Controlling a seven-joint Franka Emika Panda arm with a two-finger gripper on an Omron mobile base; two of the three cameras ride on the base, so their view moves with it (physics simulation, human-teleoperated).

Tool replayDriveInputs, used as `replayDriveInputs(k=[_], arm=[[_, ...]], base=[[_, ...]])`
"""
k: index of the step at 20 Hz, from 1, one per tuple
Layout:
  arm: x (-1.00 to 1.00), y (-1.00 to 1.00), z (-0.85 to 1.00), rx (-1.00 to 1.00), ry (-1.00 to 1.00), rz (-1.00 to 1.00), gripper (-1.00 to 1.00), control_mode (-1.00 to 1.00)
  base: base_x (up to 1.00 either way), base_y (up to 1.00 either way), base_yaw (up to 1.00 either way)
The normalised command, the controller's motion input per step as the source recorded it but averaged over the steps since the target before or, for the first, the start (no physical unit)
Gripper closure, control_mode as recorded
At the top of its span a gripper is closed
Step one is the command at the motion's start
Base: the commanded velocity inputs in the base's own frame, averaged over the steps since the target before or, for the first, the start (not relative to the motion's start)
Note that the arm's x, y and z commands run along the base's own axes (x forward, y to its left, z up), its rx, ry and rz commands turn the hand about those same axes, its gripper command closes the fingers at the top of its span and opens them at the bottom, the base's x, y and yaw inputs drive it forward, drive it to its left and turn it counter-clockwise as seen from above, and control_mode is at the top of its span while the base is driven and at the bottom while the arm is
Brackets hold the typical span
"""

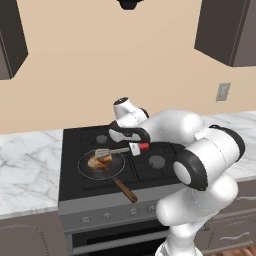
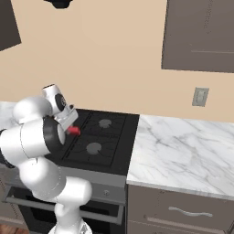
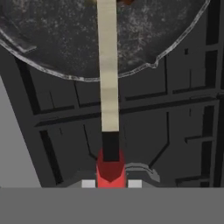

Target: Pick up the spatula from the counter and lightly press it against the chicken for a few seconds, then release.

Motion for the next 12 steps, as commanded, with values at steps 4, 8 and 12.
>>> replayDriveInputs(k=[4, 8, 12], arm=[[0.21, 0.08, -0.21, -0.01, 0.02, 0.0, 1.0, -1.0], [0.06, 0.01, -0.23, -0.03, 0.06, 0.0, 1.0, -1.0], [0.0, 0.0, -0.25, -0.05, 0.08, 0.0, 1.0, -1.0]], base=[[0.0, 0.0, 0.0], [0.0, 0.0, 0.0], [0.0, 0.0, 0.0]])
